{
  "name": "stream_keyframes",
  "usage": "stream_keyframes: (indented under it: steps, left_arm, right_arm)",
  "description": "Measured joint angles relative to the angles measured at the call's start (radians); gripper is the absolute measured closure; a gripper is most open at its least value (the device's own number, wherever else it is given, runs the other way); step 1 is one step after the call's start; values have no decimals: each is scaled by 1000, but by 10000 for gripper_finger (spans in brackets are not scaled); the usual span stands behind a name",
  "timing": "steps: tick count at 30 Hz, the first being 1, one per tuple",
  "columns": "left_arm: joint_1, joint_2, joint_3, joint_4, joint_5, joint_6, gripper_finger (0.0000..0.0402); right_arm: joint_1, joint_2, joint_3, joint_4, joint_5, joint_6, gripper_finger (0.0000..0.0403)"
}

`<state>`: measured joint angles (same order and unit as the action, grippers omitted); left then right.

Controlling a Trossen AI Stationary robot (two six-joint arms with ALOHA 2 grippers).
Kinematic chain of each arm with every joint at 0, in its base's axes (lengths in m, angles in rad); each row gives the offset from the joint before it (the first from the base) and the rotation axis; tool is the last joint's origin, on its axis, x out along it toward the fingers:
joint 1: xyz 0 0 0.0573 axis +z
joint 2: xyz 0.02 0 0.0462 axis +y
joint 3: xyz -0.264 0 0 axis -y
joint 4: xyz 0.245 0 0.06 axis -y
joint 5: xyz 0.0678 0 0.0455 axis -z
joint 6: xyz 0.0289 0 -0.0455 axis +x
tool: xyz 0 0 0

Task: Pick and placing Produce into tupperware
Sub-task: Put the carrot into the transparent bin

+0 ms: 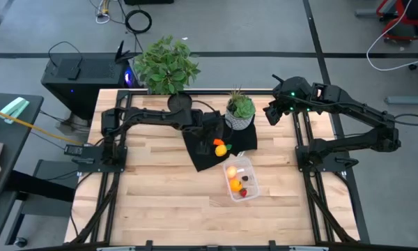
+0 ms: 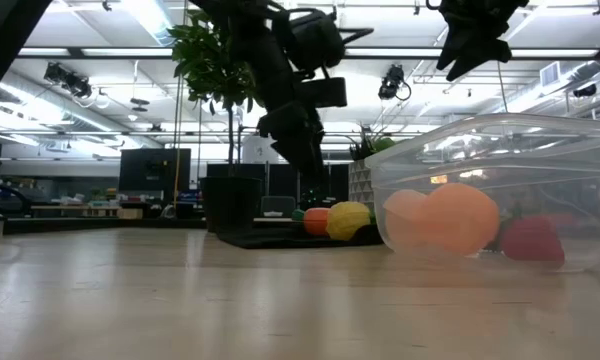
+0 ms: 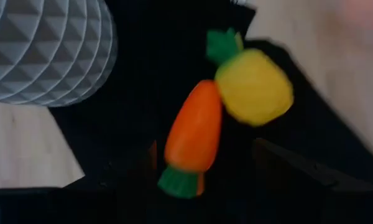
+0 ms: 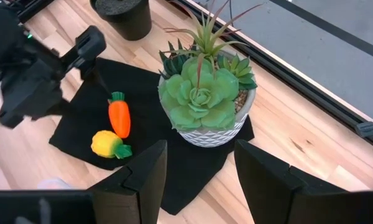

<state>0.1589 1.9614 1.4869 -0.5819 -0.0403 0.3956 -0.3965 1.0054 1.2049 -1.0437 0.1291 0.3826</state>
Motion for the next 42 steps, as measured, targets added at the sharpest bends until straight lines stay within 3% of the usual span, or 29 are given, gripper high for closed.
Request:
stream_keyframes:
  steps: [11,16,21,27,42]
  left_arm:
    - [41,1,0,-30,52,158,129]
    - [39,29,0,-36,43,110,129]
    - [28,55,0,2,-58,84,129]
    - [27,54,1,8,14,107,129]
    - [27,102,1,5,27,85,129]
  right_arm:
    - [0,0,0,1,0,0,208]
    - [0,0,0,2,0,0,208]
    - [0,0,0,4,0,4,208]
    - [0,0,0,4,0,6,208]
    - [0,0,0,5,0,7,208]
